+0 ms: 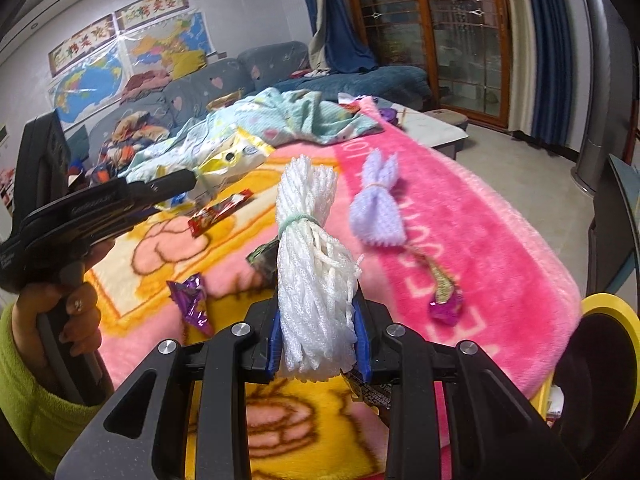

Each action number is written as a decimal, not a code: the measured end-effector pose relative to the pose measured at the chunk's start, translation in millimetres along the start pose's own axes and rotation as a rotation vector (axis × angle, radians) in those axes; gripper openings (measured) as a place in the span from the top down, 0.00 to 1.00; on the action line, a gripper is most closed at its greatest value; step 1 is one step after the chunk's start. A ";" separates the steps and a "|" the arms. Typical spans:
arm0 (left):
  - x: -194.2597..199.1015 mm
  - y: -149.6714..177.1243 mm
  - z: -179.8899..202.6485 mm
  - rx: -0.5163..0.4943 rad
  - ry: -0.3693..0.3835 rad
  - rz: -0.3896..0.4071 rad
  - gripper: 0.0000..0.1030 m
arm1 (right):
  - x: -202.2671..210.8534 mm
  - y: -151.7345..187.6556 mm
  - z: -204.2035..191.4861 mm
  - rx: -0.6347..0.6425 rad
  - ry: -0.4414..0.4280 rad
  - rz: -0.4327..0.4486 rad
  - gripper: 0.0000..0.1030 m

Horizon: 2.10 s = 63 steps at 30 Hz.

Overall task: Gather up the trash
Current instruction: 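Grasp the yellow snack wrapper with left tool while right tool grasps white foam net, then carry the yellow wrapper and white foam net over the yellow bin and release both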

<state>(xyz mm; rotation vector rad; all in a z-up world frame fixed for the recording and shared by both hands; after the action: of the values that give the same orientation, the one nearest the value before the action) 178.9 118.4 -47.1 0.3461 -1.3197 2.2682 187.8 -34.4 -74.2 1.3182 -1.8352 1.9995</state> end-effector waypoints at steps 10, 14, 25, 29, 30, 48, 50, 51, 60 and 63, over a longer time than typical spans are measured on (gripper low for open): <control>1.0 3.8 29.5 -0.046 0.042 -0.003 0.80 | 14.9 -8.4 25.3 -0.054 0.017 0.031 0.73; -1.9 8.3 40.0 -0.061 0.056 -0.015 0.80 | 17.5 -9.1 36.3 -0.093 0.001 0.031 0.73; -20.8 25.9 67.5 -0.097 0.099 -0.068 0.80 | -8.5 9.1 88.3 -0.245 -0.010 -0.020 0.71; -31.0 33.5 77.1 -0.108 0.110 -0.093 0.80 | -19.7 17.3 109.3 -0.283 0.009 -0.046 0.71; -32.8 35.5 78.6 -0.109 0.113 -0.099 0.80 | -22.1 19.5 113.9 -0.287 0.018 -0.051 0.71; -77.0 63.1 138.5 -0.226 0.179 -0.199 0.80 | -19.4 19.1 181.8 -0.347 0.093 -0.012 0.70; -82.0 66.8 149.6 -0.248 0.193 -0.209 0.80 | -13.8 18.5 192.5 -0.352 0.113 0.000 0.70; -84.6 68.6 155.6 -0.259 0.200 -0.214 0.80 | -9.7 18.6 199.7 -0.353 0.127 0.007 0.70; -111.2 97.6 207.0 -0.354 0.262 -0.275 0.80 | 26.8 36.6 263.6 -0.400 0.236 0.039 0.70; -119.0 110.3 222.8 -0.386 0.281 -0.301 0.80 | 36.1 48.7 281.9 -0.426 0.266 0.033 0.69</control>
<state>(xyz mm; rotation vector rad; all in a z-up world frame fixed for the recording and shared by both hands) 215.6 -153.8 -70.6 0.0784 -1.4092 1.6989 277.3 -304.6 -120.2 0.8634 -2.0078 1.5786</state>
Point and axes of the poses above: each gripper's, at about its wrist camera, not at the fingertips, and x roughly against the way its jaws point, z to its right, y to its underside, the point moved 9 cm from there along -x, roughly the way its jaws point, and after that the axes turned 8 degrees about y, right-handed, at the moved point
